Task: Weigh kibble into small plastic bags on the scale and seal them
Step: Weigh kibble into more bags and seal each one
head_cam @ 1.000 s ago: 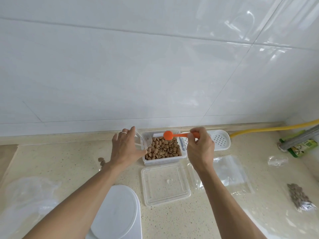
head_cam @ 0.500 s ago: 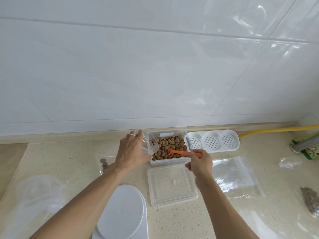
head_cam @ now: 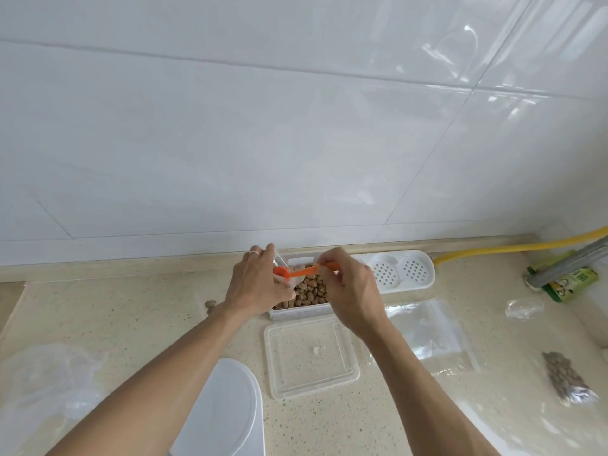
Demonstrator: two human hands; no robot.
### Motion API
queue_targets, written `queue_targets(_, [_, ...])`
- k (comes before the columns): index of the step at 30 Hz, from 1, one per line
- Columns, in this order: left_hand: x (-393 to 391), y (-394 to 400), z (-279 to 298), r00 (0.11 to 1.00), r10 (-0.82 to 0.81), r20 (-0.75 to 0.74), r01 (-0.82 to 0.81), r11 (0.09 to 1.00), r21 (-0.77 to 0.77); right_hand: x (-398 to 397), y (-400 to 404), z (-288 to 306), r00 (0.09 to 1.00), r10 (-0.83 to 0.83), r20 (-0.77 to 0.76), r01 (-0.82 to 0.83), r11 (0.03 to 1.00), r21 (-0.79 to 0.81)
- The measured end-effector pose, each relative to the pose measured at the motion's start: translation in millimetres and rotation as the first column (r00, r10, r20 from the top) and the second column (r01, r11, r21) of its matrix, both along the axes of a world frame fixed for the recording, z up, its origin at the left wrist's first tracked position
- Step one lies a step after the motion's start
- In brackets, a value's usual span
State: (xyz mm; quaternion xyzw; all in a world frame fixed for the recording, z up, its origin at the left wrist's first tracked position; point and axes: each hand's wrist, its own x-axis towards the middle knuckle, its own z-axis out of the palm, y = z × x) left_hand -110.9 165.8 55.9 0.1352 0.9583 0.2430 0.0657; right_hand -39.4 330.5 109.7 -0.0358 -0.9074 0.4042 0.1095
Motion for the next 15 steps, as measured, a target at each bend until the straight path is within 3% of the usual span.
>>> queue_targets(2, [0.2,-0.3,-0.4,0.999,0.031,0.044,-0.035,0.996,0.087,-0.1,-3.3,4.4,0.996,0.057,-0.073,-0.046,0.988,0.145])
queue_targets(7, [-1.4,-6.4,0.2,0.995,0.063,0.072,-0.072,0.988,0.136,-3.3,4.4,11.7,0.994,-0.035,-0.1,0.039,0.998,0.042])
queue_targets(9, [-1.3,-8.5,-0.1,0.996,0.075,0.048,-0.081,0.988,0.133,-3.0,4.8,10.3,0.98,-0.161,-0.12,0.157,0.987,-0.043])
queue_targets(12, [0.6,-14.4,-1.7,0.996,0.089,0.004,-0.089,0.991,0.096,-2.8,12.1,2.4,0.897,-0.433,-0.093,0.416,0.896,-0.158])
queue_targets(15, [4.0,-22.5,-4.6,0.996,0.083,-0.044,-0.08,0.996,0.048,1.2,21.7,-20.5,0.886,-0.464,0.023,0.462,0.885,0.047])
